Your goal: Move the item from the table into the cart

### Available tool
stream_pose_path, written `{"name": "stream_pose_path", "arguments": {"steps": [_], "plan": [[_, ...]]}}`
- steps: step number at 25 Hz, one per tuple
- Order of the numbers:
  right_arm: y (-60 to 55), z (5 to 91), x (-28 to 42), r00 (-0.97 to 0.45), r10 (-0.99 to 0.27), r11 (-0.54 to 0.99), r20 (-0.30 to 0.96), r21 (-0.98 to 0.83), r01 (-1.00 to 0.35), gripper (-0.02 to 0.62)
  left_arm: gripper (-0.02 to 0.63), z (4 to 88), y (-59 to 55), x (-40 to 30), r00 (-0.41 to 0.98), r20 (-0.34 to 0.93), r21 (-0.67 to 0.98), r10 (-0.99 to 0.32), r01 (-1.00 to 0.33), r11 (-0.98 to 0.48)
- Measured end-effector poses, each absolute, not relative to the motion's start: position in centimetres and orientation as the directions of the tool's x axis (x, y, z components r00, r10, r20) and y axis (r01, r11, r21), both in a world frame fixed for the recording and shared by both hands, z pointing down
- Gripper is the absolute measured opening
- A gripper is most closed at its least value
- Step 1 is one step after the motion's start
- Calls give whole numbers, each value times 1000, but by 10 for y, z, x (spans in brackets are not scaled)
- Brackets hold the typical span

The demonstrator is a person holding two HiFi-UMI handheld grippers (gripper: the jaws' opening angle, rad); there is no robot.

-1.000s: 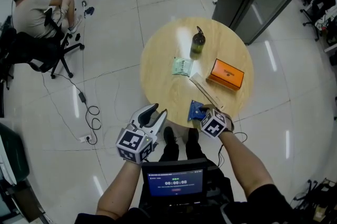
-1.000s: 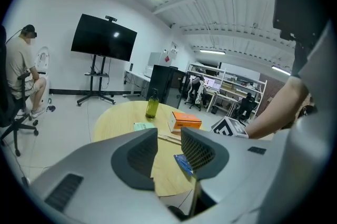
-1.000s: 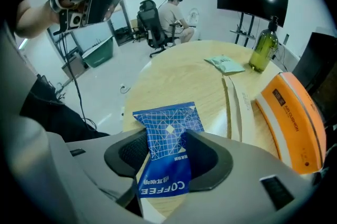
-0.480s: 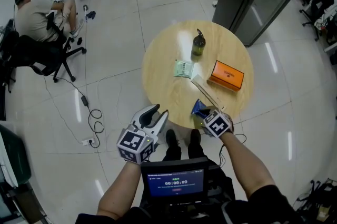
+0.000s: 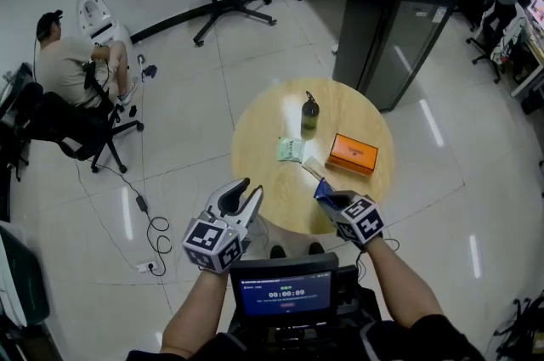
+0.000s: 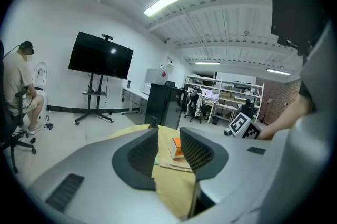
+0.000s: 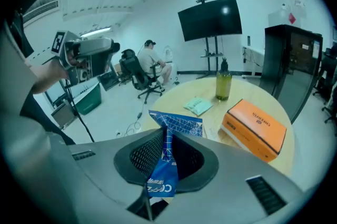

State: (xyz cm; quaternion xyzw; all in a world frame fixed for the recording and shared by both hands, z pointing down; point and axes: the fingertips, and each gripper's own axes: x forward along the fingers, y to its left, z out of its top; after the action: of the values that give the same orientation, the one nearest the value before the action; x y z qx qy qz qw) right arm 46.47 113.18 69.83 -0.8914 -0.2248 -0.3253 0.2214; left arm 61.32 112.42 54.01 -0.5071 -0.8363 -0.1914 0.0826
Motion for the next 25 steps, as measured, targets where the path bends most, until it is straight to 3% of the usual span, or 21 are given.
{"name": "stream_pose_path", "arguments": {"steps": [14,20,25], "plan": [[1117,465,449,840,449,-824,303,-222,521,40,8,423,1101,609,-463,145,164,874,883,440],[1123,388,420,832,542,-814,123,-169,555,41,5,400,1108,580,-529,92,148,844,845,514],[1133,364,393,807,584,-801,85,-104,590,40,5,379,1124,550,-561,65,113,825,826,553]]}}
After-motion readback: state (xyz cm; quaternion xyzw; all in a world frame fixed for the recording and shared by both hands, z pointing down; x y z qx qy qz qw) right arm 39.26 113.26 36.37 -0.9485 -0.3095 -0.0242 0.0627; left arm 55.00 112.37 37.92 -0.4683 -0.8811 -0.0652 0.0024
